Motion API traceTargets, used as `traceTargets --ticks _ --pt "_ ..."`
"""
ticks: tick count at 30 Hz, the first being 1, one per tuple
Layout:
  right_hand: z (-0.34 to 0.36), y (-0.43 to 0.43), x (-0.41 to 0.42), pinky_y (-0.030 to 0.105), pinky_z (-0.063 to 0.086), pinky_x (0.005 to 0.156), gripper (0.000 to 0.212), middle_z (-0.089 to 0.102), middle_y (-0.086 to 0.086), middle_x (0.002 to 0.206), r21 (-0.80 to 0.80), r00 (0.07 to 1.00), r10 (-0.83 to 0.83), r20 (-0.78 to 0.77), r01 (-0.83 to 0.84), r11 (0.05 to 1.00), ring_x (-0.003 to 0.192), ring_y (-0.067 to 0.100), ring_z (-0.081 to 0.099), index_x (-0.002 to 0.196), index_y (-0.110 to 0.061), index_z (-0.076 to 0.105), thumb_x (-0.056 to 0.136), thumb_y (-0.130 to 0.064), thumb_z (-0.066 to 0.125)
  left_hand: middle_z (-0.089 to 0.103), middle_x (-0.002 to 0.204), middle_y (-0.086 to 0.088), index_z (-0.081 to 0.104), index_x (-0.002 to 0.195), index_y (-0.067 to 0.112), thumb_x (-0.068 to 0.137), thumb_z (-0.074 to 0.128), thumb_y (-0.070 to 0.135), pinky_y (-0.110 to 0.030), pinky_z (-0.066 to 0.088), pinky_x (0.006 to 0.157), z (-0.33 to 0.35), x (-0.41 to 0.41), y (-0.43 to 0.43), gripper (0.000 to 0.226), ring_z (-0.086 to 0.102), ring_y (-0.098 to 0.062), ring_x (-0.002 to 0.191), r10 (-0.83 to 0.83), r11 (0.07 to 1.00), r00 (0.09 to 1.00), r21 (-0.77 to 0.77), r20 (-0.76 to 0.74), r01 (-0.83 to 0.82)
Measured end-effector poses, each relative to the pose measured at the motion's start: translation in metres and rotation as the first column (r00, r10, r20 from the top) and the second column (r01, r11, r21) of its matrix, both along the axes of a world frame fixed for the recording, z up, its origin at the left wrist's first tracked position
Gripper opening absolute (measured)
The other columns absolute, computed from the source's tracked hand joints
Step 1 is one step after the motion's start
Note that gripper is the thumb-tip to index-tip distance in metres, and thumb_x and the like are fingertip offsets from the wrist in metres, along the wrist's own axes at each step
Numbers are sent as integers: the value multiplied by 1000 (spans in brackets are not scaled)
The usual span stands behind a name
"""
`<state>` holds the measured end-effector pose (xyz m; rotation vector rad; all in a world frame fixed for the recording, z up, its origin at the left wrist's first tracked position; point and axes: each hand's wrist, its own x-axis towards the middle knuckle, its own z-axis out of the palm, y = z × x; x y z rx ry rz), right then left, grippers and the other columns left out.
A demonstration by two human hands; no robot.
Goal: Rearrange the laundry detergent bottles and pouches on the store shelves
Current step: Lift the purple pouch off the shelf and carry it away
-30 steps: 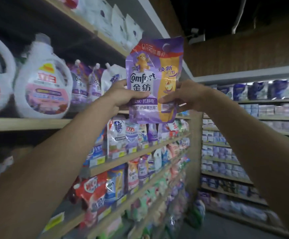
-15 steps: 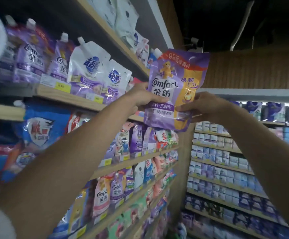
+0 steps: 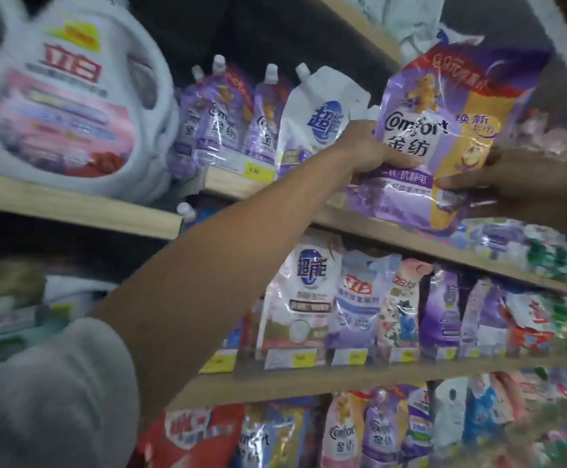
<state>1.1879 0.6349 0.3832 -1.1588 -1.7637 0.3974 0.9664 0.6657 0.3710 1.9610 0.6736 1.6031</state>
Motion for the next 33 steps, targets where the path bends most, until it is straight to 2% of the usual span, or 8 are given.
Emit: traceTargets --ticks 3,7,11,15,22,25,28,33 --pt "10 38 -30 31 59 71 18 78 -7 74 25 992 127 -9 -127 992 61 8 73 73 -23 76 57 -26 84 78 93 -8 73 99 4 67 90 1 -12 48 43 9 -33 8 37 69 -4 53 114 993 993 33 20 -115" --pt "28 78 -76 34 60 76 11 76 -7 71 67 948 314 -41 -311 948 70 14 72 69 -22 75 63 -21 85 78 87 -2 74 93 10 65 92 6 -16 55 52 27 -73 5 34 72 -4 60 331 934 943 132 26 -332" --pt "47 100 -118 25 63 62 8 76 -8 71 111 884 467 4 -465 879 63 10 74 63 -28 78 58 -26 85 77 83 -5 75 101 3 68 91 6 -11 44 40 44 -105 -3 36 66 -1 48 463 866 885 186 56 -465" --pt "67 115 -155 25 61 57 11 77 -7 71 158 835 550 32 -548 822 63 10 73 70 -23 77 70 -17 87 80 98 -8 76 106 10 69 92 18 -21 51 50 60 -131 -12 42 69 -14 66 621 772 783 155 25 -617" --pt "68 137 -207 36 65 65 23 77 -7 76 224 780 626 23 -614 757 76 16 73 86 -21 71 76 -8 86 73 83 0 70 114 3 73 87 3 -13 49 42 53 -159 -4 44 67 2 46 644 730 748 161 162 -664" --pt "61 149 -217 45 65 68 30 78 -3 81 183 745 667 -14 -654 734 81 23 75 97 -19 70 77 -3 85 76 93 -4 69 114 3 72 88 5 -17 53 47 42 -167 9 46 70 -3 58 655 713 726 148 209 -686" --pt "53 159 -221 42 64 59 23 78 1 81 129 725 688 46 -687 715 74 25 77 93 -17 70 79 -3 83 78 107 -8 67 119 6 73 88 10 -25 59 55 32 -176 19 50 73 -12 72 677 710 718 114 159 -695" --pt "48 162 -222 33 63 53 20 79 0 78 43 720 685 107 -692 721 75 25 79 74 -20 71 82 -6 81 78 95 1 69 115 11 73 89 14 -21 59 51 23 -183 23 46 74 -2 62 689 715 717 67 105 -696"
